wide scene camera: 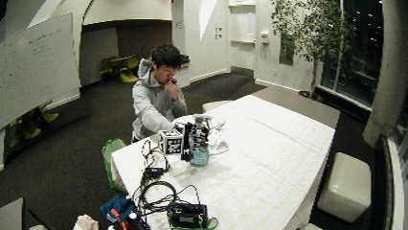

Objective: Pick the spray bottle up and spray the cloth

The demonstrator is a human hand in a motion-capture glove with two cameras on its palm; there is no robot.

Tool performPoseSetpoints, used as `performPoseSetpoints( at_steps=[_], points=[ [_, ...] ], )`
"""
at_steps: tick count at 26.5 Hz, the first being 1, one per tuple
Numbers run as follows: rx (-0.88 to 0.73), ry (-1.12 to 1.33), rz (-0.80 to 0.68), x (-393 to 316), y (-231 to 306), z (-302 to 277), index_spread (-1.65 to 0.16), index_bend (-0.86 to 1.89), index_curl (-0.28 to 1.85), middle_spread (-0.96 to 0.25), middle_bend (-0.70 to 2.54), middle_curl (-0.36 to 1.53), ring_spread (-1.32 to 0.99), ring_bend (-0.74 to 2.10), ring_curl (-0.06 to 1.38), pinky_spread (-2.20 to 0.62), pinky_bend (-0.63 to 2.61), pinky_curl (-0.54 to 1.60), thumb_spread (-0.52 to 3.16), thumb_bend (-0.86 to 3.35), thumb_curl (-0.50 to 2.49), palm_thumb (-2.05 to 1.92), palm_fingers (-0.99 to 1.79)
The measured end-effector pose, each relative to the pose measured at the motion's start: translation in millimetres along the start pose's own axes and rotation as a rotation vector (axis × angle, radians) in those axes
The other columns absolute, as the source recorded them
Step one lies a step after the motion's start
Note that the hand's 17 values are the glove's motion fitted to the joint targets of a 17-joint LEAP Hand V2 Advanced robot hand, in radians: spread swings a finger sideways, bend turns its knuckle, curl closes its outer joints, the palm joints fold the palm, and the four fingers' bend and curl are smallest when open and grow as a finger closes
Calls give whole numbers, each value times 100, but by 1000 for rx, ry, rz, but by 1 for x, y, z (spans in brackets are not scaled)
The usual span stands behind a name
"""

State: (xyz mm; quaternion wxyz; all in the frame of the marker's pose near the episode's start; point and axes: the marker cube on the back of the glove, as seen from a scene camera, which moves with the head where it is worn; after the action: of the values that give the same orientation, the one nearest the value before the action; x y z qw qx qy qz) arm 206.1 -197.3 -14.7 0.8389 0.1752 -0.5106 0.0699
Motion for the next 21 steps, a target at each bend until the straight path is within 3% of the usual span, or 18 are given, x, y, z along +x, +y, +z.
performPoseSetpoints(
  at_steps=[12, 21],
  points=[
    [-557, 785, -60, -82, 65, 24, -19, 47, 51, -10, 64, 52, -16, 67, 45, -24, 36, 37, 26, -3, 62, 97, 141],
    [-690, 1198, -39, -119, 112, 51, -19, 47, 53, -10, 66, 52, -16, 68, 46, -25, 37, 38, 21, -3, 66, 97, 140]
  ],
)
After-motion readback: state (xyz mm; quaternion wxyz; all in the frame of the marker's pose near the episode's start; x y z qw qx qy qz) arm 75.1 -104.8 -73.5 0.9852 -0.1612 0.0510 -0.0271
